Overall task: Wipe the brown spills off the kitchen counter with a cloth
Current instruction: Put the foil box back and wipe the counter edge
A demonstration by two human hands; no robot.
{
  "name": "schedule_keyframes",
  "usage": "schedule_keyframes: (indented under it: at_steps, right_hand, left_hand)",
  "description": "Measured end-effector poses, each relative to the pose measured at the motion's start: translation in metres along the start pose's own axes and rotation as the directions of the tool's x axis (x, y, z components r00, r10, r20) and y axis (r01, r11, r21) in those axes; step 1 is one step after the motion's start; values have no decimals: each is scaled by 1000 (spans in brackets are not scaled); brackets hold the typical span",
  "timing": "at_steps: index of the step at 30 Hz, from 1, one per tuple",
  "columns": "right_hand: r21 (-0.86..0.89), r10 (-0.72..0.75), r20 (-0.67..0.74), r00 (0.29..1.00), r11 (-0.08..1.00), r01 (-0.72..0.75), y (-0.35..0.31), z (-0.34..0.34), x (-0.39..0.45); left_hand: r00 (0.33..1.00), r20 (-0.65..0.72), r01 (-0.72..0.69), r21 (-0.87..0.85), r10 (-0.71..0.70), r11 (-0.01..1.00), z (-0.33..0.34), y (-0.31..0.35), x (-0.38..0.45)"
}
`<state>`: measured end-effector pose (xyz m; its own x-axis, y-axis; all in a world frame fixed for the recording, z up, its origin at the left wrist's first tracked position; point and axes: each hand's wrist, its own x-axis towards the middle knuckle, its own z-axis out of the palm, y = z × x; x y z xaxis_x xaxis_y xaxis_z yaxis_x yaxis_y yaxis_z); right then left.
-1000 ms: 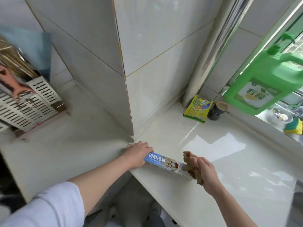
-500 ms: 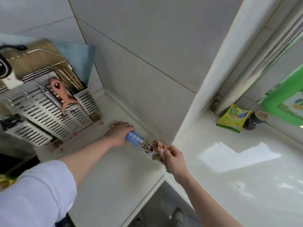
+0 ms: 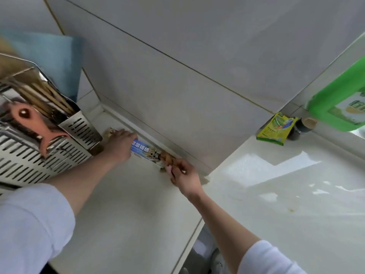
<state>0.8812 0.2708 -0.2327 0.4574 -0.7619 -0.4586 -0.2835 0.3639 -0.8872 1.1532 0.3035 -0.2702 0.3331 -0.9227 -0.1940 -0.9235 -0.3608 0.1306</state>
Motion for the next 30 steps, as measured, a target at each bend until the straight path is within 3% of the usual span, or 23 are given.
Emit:
schedule_keyframes:
  at_steps: [2,3,5,7,9,10,12,14,15,17,18,19,20,22,24,25,28,30]
  right_hand:
    - [-205,-147,30,989,967,150,12,-13,-8]
    - [-387,-258,60,964,885,261,19,-22,-12]
    - [-668,-424,192,885,604,434,35,-41,-22]
    - [-711,-449,374,811,422,562,57,-55,-34]
    - [-700,-443,475,760,334,632,82,-65,-46]
    - [-711,-430,473,769,328,622,93,-74,-50]
    - [-732,-361,358,861,464,499,101,-111,-49]
    - [-775,-330,175,928,535,337,102,-167,-38]
    - [-781,-332,10,943,586,215,101,-198,-32]
    - [-706,-306,-388,869,705,-66,101,-244,-21]
    - [-665,-247,-483,840,728,-168,101,-251,-18]
    - [-663,-226,-483,846,725,-185,104,-244,-16]
    - [-703,-251,-384,889,703,-105,106,-229,-17]
    - [-768,-317,-41,948,616,173,111,-188,-23]
    - [-762,-385,196,902,519,387,117,-172,-10]
    - [-762,-396,193,898,516,391,111,-176,7]
    - [-756,-341,-77,937,632,168,81,-209,67]
    - [-756,-320,-169,932,649,86,76,-222,83]
  left_hand:
    - [998,53,36,47,-39,998,2,1,1]
    - [993,102,58,83,-66,995,2,3,1]
    - [986,128,92,119,-107,989,2,13,-5]
    - [996,-49,72,33,-71,997,2,33,-17]
    - [972,-234,14,-83,-33,996,3,62,-38]
    - [954,-297,-15,-156,-32,988,6,76,-49]
    - [950,-313,-70,-274,-20,959,15,107,-72]
    - [978,-209,-80,-311,14,947,25,139,-89]
    - [992,-123,-64,-306,28,950,30,154,-94]
    - [998,47,-13,-282,28,959,41,187,-99]
    - [995,103,8,-279,21,960,46,204,-102]
    - [990,137,15,-280,24,960,50,221,-105]
    - [985,172,14,-272,34,962,54,237,-108]
    - [968,246,14,-225,43,974,62,262,-112]
    - [943,332,0,-120,40,993,65,279,-114]
    - [928,372,3,-70,24,998,65,284,-114]
    - [871,489,40,32,-51,999,60,295,-105]
    - [840,537,36,85,-76,996,53,305,-96]
